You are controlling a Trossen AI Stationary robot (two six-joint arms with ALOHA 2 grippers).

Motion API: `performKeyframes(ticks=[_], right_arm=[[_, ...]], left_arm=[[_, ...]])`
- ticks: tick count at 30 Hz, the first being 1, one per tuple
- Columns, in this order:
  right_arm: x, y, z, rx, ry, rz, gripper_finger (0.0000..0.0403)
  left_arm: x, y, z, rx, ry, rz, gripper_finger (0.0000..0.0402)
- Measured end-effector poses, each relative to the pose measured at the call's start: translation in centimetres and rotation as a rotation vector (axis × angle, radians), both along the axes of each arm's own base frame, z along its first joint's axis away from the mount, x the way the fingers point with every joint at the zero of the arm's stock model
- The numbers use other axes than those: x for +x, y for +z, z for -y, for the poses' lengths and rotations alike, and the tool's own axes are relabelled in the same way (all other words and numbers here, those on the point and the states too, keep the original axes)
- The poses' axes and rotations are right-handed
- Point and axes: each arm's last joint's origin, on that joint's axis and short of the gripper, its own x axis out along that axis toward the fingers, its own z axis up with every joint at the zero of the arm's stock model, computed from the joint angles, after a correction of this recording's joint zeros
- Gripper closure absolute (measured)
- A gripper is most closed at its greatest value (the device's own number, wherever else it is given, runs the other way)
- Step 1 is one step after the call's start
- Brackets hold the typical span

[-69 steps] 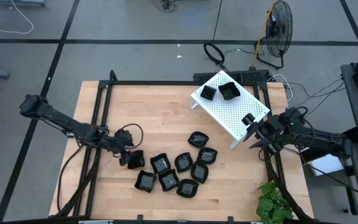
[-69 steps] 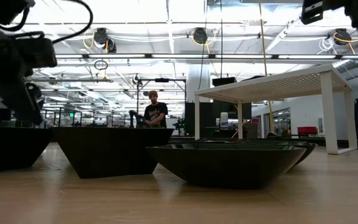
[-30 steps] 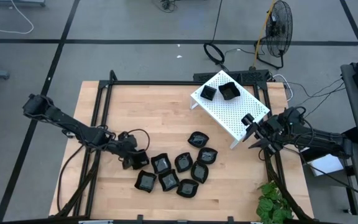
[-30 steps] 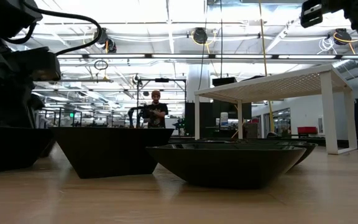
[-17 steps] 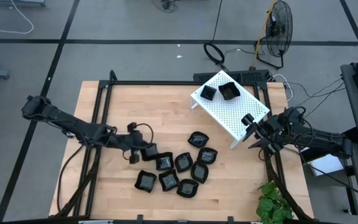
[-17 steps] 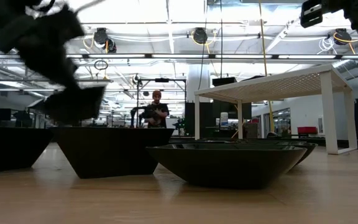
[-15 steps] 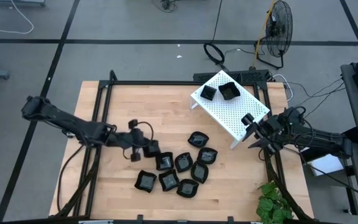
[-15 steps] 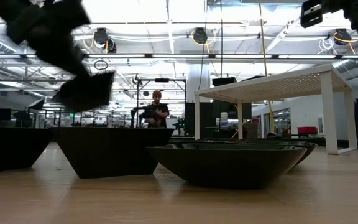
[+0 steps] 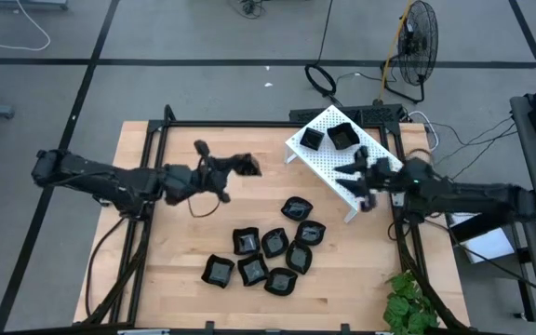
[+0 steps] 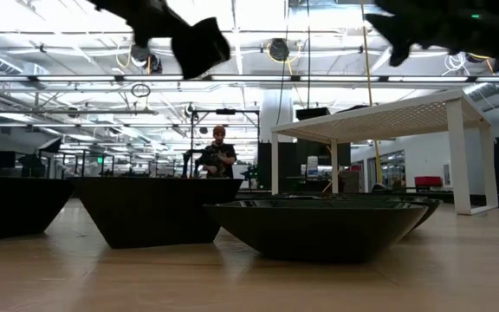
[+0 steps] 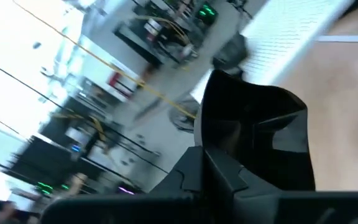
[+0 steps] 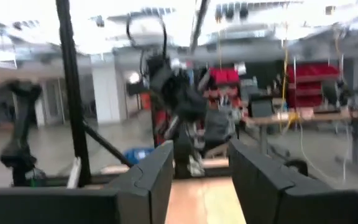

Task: Pick & Place Mini shaped plates
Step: Stack the distorted square plate on top of the other distorted square plate on the shelf

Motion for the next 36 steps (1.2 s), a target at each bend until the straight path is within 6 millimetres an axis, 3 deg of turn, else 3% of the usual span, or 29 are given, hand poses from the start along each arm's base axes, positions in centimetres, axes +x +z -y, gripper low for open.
performKeyframes(ticks=[7,11,18,22,30,36], right_arm=[[6.6,1.1,0.6,-0.062,-0.272,-0.233,0.0191],[10.7,1.6,0.6,-0.083,-0.305,-0.322,0.0161],[16.1,1.3,0.2,-0.150,-0.343,-0.396,0.0165],[17.5,1.4,0.2,-0.186,-0.404,-0.410,0.0180],[18.3,1.1,0.3,-0.202,-0.422,-0.401,0.0214],[18.3,1.6,0.2,-0.194,-0.425,-0.350,0.0272]], left_arm=[[3.1,-1.1,-1.4,0.181,0.006,-0.047,0.0397],[4.5,-1.4,-1.4,0.234,0.013,-0.101,0.0389],[5.0,-1.3,-1.5,0.247,0.017,-0.113,0.0394],[5.0,-1.3,-1.5,0.252,0.017,-0.118,0.0389],[5.0,-1.3,-1.4,0.226,0.018,-0.099,0.0384],[5.0,-1.3,-1.4,0.205,0.019,-0.084,0.0397]])
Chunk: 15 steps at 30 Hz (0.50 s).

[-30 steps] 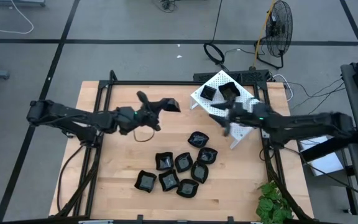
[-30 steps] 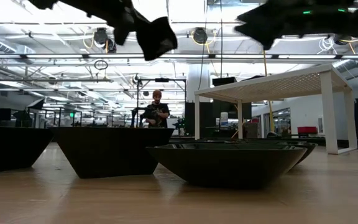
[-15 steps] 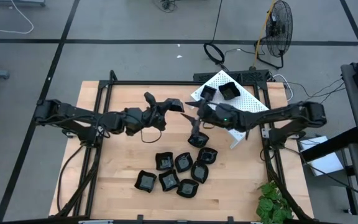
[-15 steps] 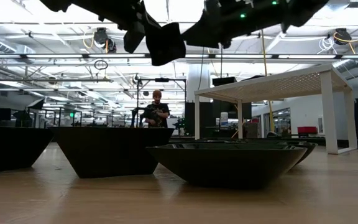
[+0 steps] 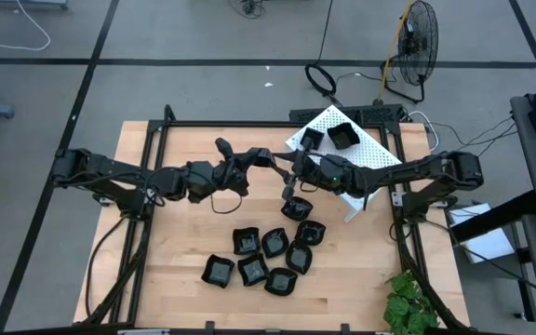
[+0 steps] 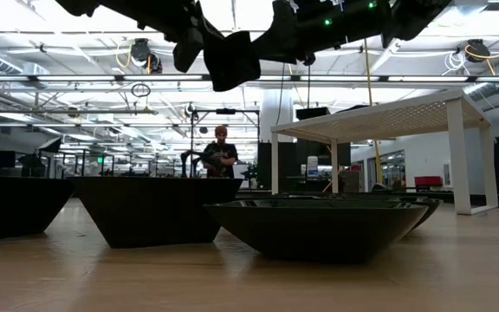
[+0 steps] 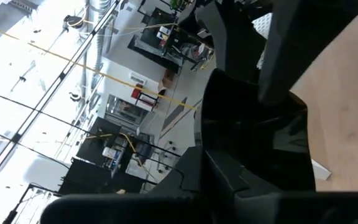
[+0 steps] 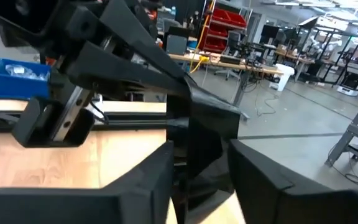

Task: Pick & Place Mini shaped plates
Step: Stack the distorted square plate on top of the other distorted square plate on the shelf

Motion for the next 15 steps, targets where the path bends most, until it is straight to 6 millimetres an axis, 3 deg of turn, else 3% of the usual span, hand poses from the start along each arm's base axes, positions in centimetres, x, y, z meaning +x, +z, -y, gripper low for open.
performKeyframes(ticks=[8,15], right_arm=[[0.0,0.1,0.0,-0.049,-0.005,-0.008,0.0387],[0.0,0.0,0.0,-0.070,-0.022,-0.031,0.0400]], left_arm=[[0.1,0.0,0.6,-0.011,-0.048,0.010,0.0368],[0.1,1.2,2.4,-0.064,-0.163,0.162,0.0337]])
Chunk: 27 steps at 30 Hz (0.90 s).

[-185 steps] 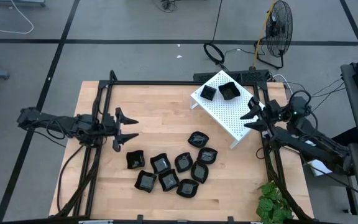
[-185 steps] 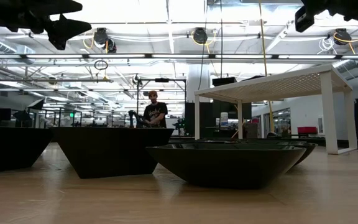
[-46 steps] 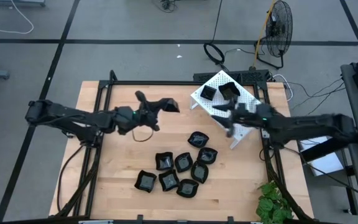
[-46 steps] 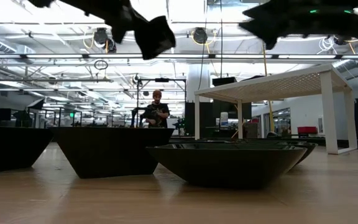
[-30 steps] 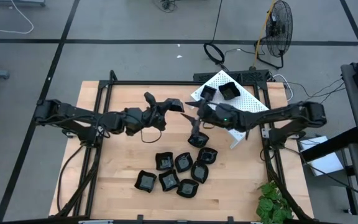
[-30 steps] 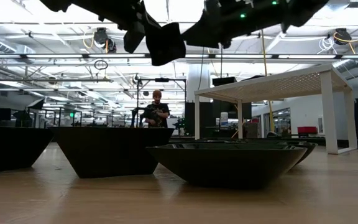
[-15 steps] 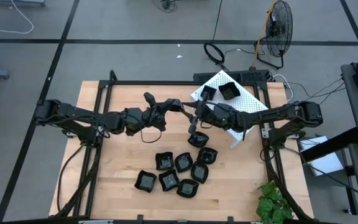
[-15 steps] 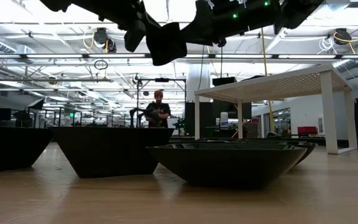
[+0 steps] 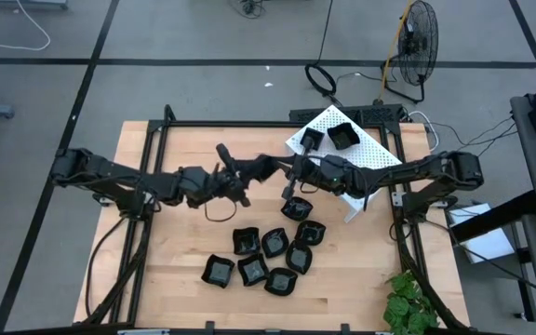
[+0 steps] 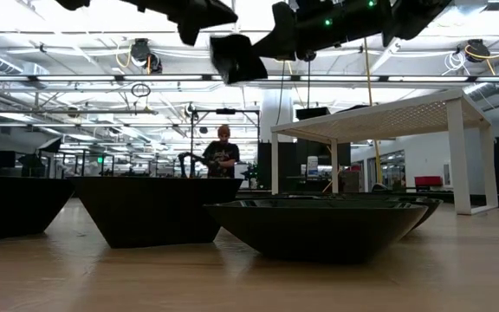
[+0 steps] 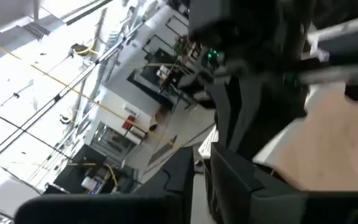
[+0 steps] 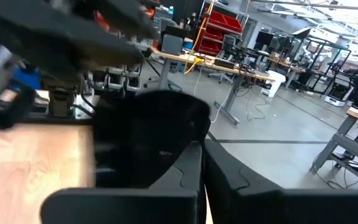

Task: Pick & Place Mini shaped plates
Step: Stack the distorted square plate on top of the other distorted square plate on the shelf

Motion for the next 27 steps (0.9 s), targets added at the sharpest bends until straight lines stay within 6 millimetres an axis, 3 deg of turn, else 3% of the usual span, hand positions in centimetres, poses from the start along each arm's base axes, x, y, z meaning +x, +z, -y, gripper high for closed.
performKeyframes(ticks=[5,8,12,15,18,22,27], right_arm=[[-0.5,0.8,0.0,-0.005,-0.001,-0.023,0.0402],[-1.5,2.9,0.3,-0.008,-0.010,-0.090,0.0402],[-3.7,7.2,1.8,0.019,-0.067,-0.206,0.0402],[-6.3,10.4,3.7,0.098,-0.158,-0.283,0.0402],[-8.9,12.2,5.9,0.193,-0.277,-0.333,0.0403],[-11.9,12.7,8.6,0.327,-0.346,-0.384,0.0403],[-14.5,11.8,11.1,0.514,-0.329,-0.434,0.0403]], left_arm=[[-1.0,1.5,2.2,-0.058,-0.022,0.121,0.0308],[-2.5,2.6,3.0,-0.141,0.076,0.185,0.0282],[-4.7,3.1,2.7,-0.254,0.342,0.200,0.0239],[-6.5,2.1,2.1,-0.317,0.436,0.159,0.0207],[-8.7,0.8,1.4,-0.454,0.388,0.115,0.0179],[-11.3,-1.1,0.2,-0.657,0.323,0.110,0.0160],[-13.2,-3.2,-0.8,-0.755,0.304,0.185,0.0158]])
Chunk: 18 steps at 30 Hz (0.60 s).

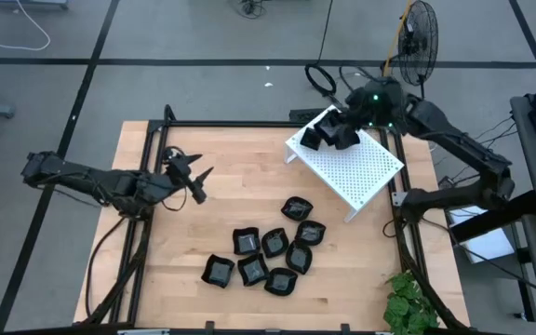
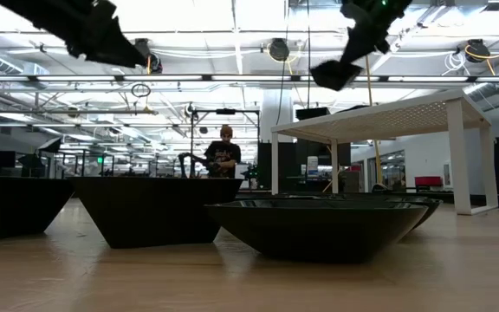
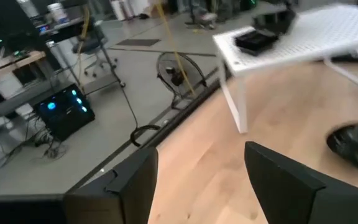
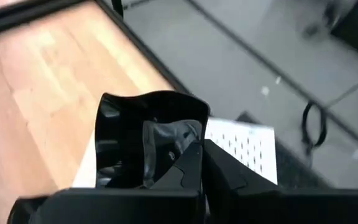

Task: Pick & Place Mini shaped plates
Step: Stack the distorted square plate on top of the other distorted square plate on the shelf

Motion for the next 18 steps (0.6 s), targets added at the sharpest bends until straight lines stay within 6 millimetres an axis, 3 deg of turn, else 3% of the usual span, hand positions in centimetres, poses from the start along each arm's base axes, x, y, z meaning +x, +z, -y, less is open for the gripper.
performKeyframes(ticks=[6,18], right_arm=[[-1.4,-0.3,1.0,0.053,-0.026,-0.017,0.0403],[-2.0,-1.1,1.7,0.111,-0.078,-0.069,0.0403]], left_arm=[[-0.9,-1.6,-0.3,-0.013,0.012,0.015,0.0158],[-0.8,-1.9,-0.3,-0.017,0.012,0.014,0.0158]])
